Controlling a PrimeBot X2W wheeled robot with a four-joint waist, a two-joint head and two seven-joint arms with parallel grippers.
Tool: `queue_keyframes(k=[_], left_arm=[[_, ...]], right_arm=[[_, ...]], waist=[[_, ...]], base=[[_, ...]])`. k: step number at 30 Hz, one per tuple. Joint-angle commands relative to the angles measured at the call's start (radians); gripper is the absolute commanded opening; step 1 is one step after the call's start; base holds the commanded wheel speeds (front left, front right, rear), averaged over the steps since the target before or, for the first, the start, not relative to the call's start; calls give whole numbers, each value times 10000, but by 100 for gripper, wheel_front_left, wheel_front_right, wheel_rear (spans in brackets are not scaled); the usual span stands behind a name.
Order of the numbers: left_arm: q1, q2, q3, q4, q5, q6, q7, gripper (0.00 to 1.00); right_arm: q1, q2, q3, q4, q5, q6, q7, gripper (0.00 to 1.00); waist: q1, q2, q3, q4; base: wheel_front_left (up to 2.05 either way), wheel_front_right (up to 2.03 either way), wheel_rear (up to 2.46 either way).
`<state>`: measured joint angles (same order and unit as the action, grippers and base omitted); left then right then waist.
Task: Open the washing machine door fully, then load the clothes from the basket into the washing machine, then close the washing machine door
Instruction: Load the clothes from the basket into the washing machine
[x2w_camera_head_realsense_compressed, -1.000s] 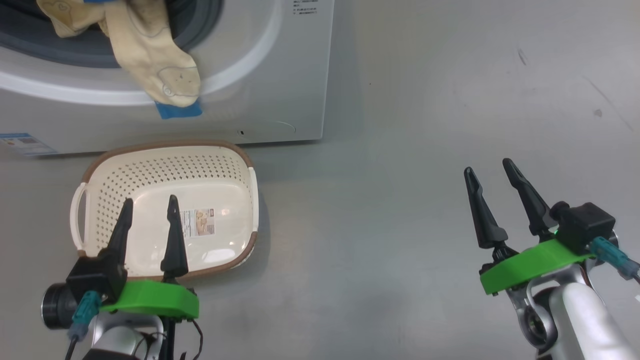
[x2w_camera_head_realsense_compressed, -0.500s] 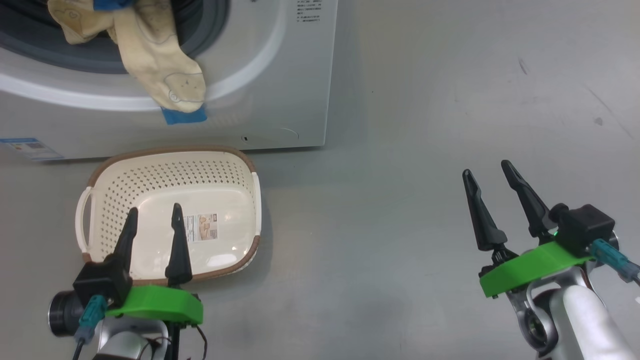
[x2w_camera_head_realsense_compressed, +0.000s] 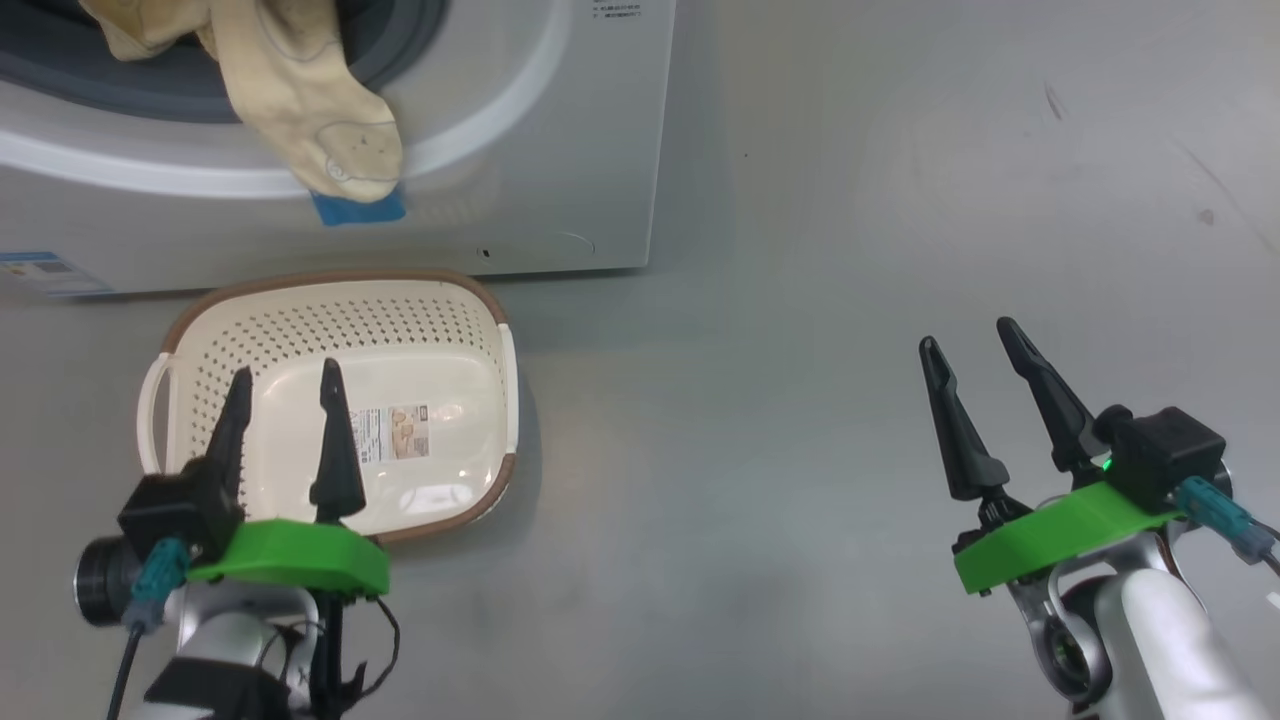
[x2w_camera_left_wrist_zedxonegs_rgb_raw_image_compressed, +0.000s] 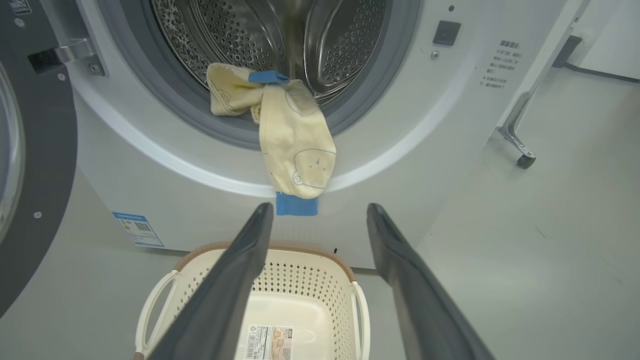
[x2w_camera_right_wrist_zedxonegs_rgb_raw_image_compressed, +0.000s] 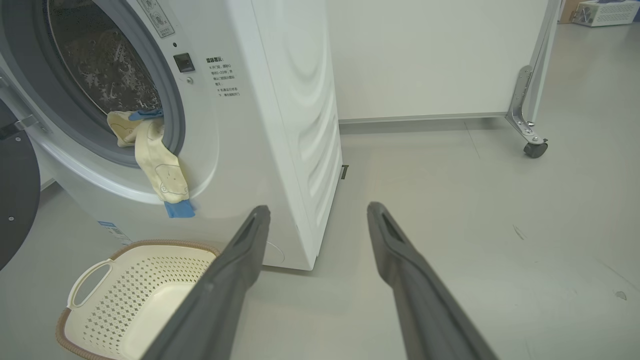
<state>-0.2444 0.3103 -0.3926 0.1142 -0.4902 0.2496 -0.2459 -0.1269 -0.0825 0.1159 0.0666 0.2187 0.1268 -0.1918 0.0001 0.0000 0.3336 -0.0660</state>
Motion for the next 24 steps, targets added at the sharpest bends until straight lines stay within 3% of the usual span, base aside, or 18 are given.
queue_keyframes(k=[1,10,19,24], left_arm=[[-632,268,477,-157,-142,1108,82,100],[-2659,873,813,829,-684,356,1304,100],[-5247,2065,1157,1865,-1019,-384,3116,100],[-6206,2611,1391,2273,-1200,-588,3849,100]], right_arm=[[-162,-17,238,-329,-20,39,-21,100],[-735,28,547,-122,170,39,-223,100],[-1379,165,878,354,474,39,-575,100],[-1615,210,1051,504,595,39,-650,100]], waist=[[-1,0,199,-56],[-1,0,1111,-607],[-1,0,2051,-1481],[-1,0,2433,-1815]], base=[[0,0,0],[0,0,0],[0,0,0],[0,0,0]])
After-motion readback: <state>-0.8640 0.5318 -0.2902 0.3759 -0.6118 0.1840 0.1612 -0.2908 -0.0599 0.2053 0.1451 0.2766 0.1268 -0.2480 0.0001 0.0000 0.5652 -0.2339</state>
